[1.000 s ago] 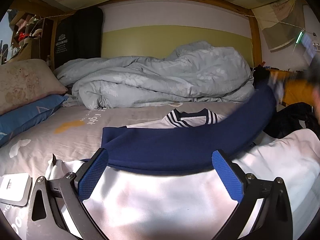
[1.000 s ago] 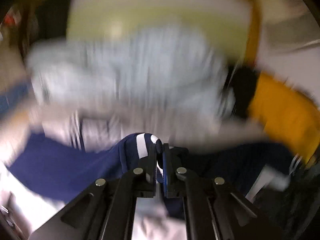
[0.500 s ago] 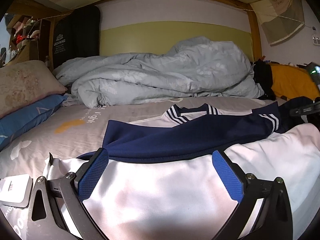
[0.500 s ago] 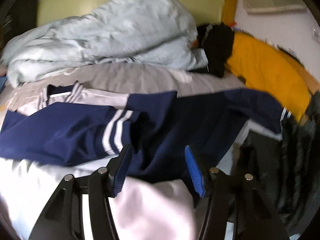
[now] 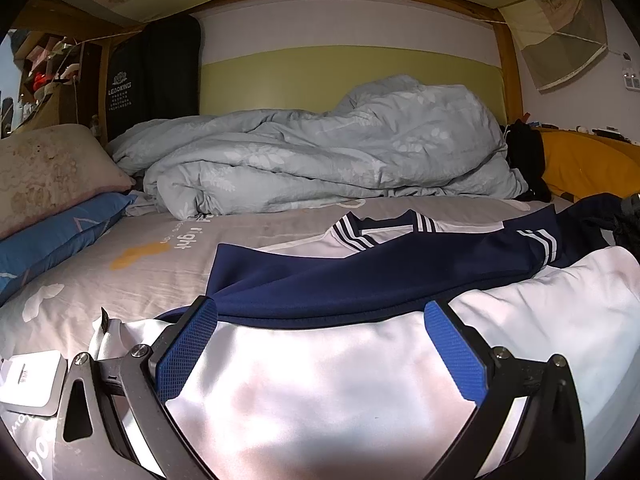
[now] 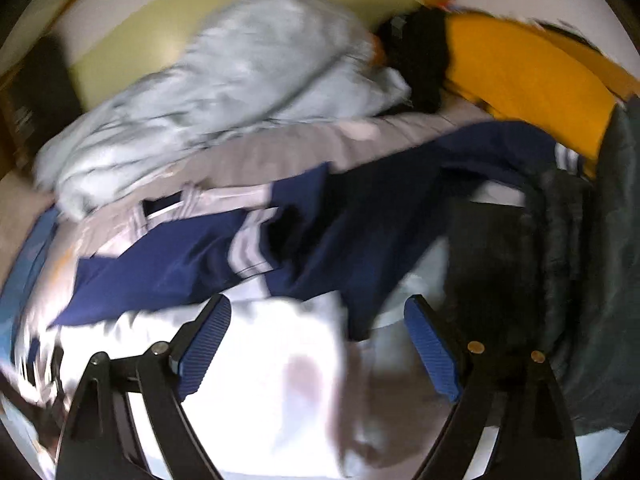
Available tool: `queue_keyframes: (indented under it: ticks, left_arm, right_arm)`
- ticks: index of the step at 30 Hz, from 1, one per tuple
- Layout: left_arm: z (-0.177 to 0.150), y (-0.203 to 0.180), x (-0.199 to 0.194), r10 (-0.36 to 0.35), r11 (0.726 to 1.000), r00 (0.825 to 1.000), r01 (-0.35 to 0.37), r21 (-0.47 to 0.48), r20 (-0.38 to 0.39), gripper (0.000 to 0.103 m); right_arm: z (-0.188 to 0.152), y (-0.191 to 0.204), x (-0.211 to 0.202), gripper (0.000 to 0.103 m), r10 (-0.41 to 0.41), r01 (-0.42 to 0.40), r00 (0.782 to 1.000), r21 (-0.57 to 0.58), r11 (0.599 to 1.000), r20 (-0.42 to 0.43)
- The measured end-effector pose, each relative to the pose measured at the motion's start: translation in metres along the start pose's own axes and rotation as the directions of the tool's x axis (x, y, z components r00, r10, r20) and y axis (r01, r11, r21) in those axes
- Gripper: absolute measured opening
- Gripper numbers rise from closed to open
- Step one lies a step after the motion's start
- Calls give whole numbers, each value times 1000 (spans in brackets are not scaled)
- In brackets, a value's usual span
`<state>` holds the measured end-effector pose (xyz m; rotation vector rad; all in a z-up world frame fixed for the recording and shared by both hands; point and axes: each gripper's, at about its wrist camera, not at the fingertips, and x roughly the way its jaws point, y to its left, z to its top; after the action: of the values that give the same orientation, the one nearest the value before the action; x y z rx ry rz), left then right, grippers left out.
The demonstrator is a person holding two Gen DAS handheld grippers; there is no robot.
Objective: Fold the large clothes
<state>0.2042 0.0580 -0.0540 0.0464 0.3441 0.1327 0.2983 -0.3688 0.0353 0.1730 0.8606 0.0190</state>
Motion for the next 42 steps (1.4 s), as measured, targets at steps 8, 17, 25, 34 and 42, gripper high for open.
queue_keyframes:
  ticks: [8,17,25,34,42]
  left_arm:
    - [-1,4,0,-7,1000,1000,7,-18,-21,103]
    - [0,3,3,-5,1000,1000,5,4,-26,103]
    - [0,3,5,-10,1000,999,10,7,-38,103]
    - [0,1,6,-13,1000,999,14,22,-42,103]
    - [0,-4,5,-13,999,999,14,44,-38,103]
  right_arm:
    - [64,-39,37,87,-111,118,991,108,987,-71]
    - [59,-71,118,69,-112,169,956,199,965,-272]
    - [56,-98,134,63,-181,241,956,267,933,-230]
    - [57,-85,114,5,-206,197,978,209,958,18]
    - [37,27,30,5,101,-85,984,-112,990,144]
